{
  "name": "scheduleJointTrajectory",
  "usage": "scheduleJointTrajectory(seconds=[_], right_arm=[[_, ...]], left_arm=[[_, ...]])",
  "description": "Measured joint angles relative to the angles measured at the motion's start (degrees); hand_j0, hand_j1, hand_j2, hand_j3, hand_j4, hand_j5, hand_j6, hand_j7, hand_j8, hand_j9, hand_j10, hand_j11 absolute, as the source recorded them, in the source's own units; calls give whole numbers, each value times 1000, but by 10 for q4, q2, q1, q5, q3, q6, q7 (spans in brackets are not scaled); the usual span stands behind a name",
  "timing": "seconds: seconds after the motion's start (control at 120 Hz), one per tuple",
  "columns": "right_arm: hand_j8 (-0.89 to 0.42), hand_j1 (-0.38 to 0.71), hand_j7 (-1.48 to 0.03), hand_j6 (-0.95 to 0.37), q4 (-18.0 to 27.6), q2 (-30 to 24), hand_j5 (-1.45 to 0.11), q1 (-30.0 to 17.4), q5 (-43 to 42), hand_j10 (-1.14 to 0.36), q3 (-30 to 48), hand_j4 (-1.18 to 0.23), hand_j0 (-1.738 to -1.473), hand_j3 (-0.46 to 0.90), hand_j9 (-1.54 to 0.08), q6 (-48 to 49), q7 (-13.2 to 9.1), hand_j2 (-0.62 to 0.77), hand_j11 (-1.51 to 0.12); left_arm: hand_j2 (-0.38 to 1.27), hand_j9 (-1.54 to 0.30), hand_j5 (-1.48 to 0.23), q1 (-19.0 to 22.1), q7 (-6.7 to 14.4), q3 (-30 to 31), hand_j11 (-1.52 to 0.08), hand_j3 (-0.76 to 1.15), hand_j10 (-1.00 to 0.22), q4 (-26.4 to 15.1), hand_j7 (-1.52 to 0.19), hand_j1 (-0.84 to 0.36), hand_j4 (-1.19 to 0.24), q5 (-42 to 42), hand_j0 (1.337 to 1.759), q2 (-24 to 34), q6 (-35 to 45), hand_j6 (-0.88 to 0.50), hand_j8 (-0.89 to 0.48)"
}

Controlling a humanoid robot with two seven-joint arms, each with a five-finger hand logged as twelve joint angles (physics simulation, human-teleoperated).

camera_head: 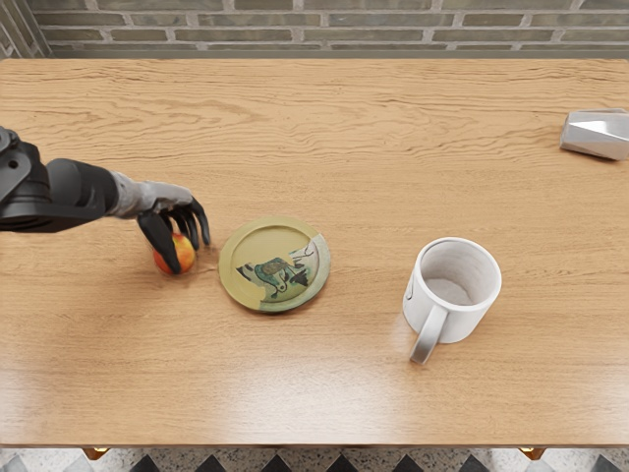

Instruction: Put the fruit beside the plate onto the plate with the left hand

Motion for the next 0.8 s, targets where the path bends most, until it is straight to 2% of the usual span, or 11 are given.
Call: scheduleJointTrajectory(seconds=[0.317,0.383,0.425,0.558,0.6,0.675,0.717,0.8], right_arm=[[0,-349,0,0,0,0,0,0,0,0,0,0,-1658,0,0,0,0,0,0],[0,-349,0,0,0,0,0,0,0,0,0,0,-1658,0,0,0,0,0,0],[0,-349,0,0,0,0,0,0,0,0,0,0,-1658,0,0,0,0,0,0],[0,-349,0,0,0,0,0,0,0,0,0,0,-1658,0,0,0,0,0,0],[0,-349,0,0,0,0,0,0,0,0,0,0,-1658,0,0,0,0,0,0],[0,-349,0,0,0,0,0,0,0,0,0,0,-1658,0,0,0,0,0,0],[0,-349,0,0,0,0,0,0,0,0,0,0,-1658,0,0,0,0,0,0],[0,-349,0,0,0,0,0,0,0,0,0,0,-1658,0,0,0,0,0,0]], left_arm=[[369,-904,-911,-68,0,0,-900,0,-492,16,-906,-280,-668,-20,1655,-8,-1,-619,-395],[412,-901,-921,-85,0,0,-899,0,-493,16,-918,-301,-666,-30,1656,-17,-1,-612,-343],[390,-900,-918,-96,0,2,-899,0,-492,16,-916,-311,-668,-38,1656,-27,-1,-616,-381],[366,-904,-915,-99,0,7,-899,0,-504,15,-914,-334,-672,-51,1657,-51,0,-605,-399],[420,-899,-911,-98,0,9,-896,0,-520,14,-909,-343,-675,-53,1657,-65,0,-620,-436],[414,-907,-922,-95,0,15,-898,0,-516,14,-921,-348,-668,-57,1657,-76,0,-630,-424],[384,-871,-885,-94,0,17,-862,0,-507,14,-884,-324,-642,-63,1657,-77,0,-611,-426],[265,-638,-648,-93,0,19,-632,0,-382,14,-647,-153,-472,-96,1658,-76,0,-452,-329]])
